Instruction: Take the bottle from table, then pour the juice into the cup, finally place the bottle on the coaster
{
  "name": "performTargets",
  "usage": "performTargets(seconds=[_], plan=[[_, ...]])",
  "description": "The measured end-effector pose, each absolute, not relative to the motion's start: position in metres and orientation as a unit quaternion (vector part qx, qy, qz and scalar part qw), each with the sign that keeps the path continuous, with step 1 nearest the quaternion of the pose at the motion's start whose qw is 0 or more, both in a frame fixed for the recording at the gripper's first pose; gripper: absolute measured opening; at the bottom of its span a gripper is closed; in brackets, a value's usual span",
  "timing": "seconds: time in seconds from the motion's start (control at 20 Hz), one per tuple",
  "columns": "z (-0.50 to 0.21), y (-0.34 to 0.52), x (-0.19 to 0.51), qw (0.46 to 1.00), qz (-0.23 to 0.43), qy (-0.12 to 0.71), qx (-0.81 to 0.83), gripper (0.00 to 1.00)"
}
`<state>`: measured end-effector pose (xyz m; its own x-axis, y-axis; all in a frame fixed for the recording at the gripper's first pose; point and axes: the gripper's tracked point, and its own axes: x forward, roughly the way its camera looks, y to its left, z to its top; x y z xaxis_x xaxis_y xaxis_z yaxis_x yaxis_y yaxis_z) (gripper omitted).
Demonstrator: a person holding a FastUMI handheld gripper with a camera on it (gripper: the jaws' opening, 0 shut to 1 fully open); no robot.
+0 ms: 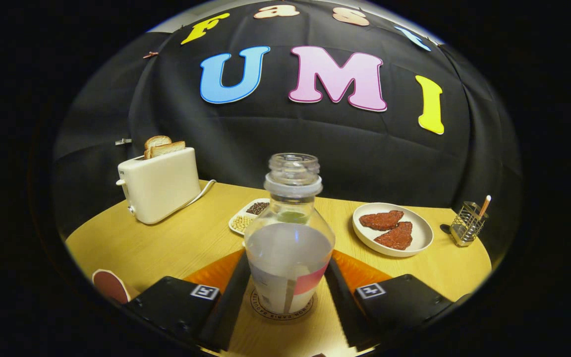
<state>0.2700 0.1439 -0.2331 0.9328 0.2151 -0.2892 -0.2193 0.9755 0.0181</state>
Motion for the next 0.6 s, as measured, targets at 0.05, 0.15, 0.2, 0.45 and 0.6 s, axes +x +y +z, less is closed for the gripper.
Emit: performTargets(seconds=[0.05, 0.15, 0.2, 0.45, 0.6], plan=[[-0.236, 0.144, 0.272, 0.982, 0.113, 0.152, -0.008, 1.0], [-0.234, 0.148, 0.262, 0.978, 0.126, 0.164, 0.002, 0.98], [-0.233, 0.149, 0.256, 0.977, 0.13, 0.17, 0.004, 0.98], [-0.215, 0.139, 0.22, 0.976, 0.129, 0.175, -0.022, 0.98], [-0.192, 0.131, 0.196, 0.977, 0.126, 0.169, -0.018, 0.98]])
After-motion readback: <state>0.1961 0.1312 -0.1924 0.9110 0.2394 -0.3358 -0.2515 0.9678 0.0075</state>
